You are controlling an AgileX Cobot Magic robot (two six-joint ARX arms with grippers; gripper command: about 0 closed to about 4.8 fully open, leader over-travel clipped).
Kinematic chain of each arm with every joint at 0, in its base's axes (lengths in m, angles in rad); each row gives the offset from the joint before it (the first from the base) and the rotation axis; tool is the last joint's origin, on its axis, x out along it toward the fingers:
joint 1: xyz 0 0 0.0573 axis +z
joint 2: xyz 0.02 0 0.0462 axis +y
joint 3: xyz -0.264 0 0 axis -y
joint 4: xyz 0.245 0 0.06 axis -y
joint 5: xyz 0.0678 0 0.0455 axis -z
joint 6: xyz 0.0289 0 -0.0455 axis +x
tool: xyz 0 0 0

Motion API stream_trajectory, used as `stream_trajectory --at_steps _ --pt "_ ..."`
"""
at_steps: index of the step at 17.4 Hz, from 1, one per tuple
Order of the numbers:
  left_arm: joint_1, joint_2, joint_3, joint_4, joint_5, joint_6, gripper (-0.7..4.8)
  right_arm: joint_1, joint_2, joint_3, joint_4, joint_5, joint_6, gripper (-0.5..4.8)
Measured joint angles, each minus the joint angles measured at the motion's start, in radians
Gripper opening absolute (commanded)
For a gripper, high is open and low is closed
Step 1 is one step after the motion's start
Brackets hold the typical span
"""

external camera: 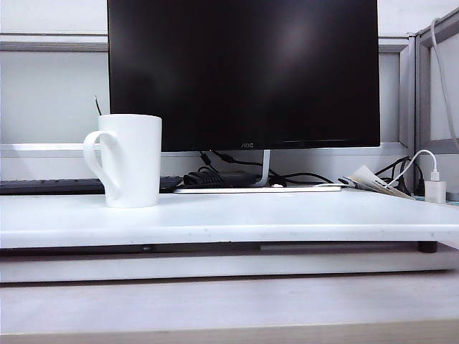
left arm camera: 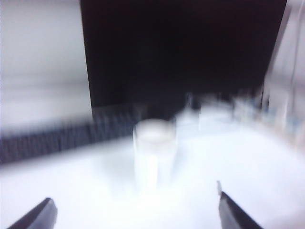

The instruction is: Pick up a spoon and stir the liquid in the cup.

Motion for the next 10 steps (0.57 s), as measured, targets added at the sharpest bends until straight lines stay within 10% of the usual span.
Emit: stream_trajectory --at_steps 5,10 --pt "-0.002 0.0 -0.193 0.078 0.034 -0.087 4.79 0.001 -0.121 -0.371 0.116 0.02 0.074 3.28" --pt "0.0 0.001 -0.449 0.409 0.032 -0.124 4.79 0.003 0.01 -0.667 0.645 0.014 0.095 2.53"
